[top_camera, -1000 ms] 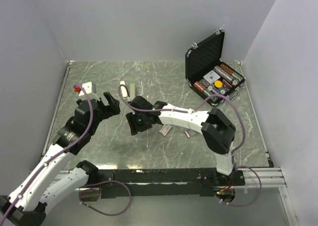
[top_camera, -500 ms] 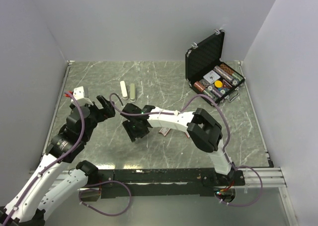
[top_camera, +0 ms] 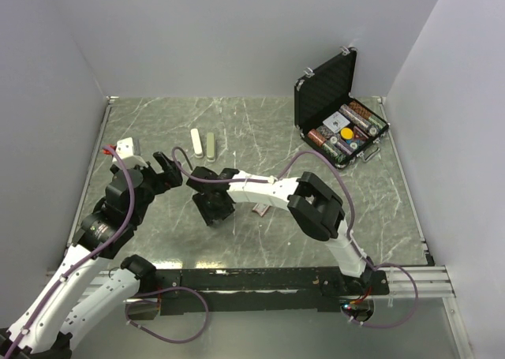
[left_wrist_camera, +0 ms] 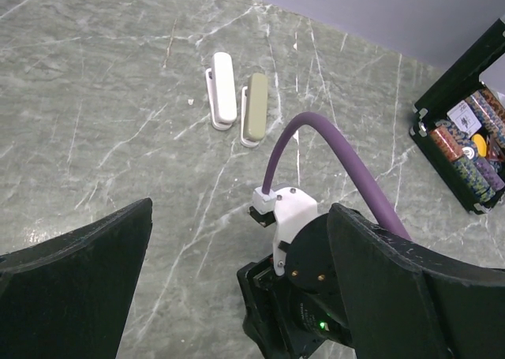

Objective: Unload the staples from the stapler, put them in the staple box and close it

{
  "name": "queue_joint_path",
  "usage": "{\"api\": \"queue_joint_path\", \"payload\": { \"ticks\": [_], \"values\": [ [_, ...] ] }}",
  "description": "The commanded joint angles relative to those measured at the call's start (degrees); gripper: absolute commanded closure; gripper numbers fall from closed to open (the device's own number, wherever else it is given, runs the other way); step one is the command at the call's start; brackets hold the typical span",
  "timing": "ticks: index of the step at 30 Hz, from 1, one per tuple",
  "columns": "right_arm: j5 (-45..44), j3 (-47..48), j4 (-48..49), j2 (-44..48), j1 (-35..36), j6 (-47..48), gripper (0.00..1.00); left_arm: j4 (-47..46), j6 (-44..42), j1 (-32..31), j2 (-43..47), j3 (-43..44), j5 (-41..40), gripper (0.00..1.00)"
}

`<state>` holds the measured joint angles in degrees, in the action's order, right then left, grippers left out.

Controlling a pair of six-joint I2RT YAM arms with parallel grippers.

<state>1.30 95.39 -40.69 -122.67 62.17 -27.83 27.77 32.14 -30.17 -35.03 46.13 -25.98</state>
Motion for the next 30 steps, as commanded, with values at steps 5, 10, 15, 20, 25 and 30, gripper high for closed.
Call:
{"api": "queue_joint_path", "payload": {
  "ticks": [5, 10, 15, 20, 25, 30],
  "values": [
    [-3.6, 3.3, -3.4, -1.8, 1.1, 0.1, 0.46, -1.9, -1.1, -0.1, 0.2, 0.0, 1.1, 0.03],
    [-4.0, 4.3, -4.1, -2.6, 1.5, 0.5, 0.51, -2.1, -1.1, -0.1, 0.2, 0.0, 1.1, 0.03],
    [-4.5, 5.9, -5.5, -3.9, 2.1, 1.1, 0.53, -2.2, -1.3, -0.1, 0.0, 0.0, 1.3, 0.03],
    [-4.4, 6.6, -6.0, -4.7, 2.3, 1.4, 0.55, -2.2, -1.4, -0.1, -0.1, 0.0, 1.4, 0.03],
    [-4.6, 6.3, -6.2, -4.7, 2.3, 1.2, 0.6, -2.2, -1.4, 0.0, 0.0, 0.0, 1.4, 0.03],
    [-4.9, 6.1, -6.3, -4.6, 2.3, 1.0, 0.69, -2.3, -1.5, 0.0, 0.0, 0.0, 1.4, 0.03]
  ]
}}
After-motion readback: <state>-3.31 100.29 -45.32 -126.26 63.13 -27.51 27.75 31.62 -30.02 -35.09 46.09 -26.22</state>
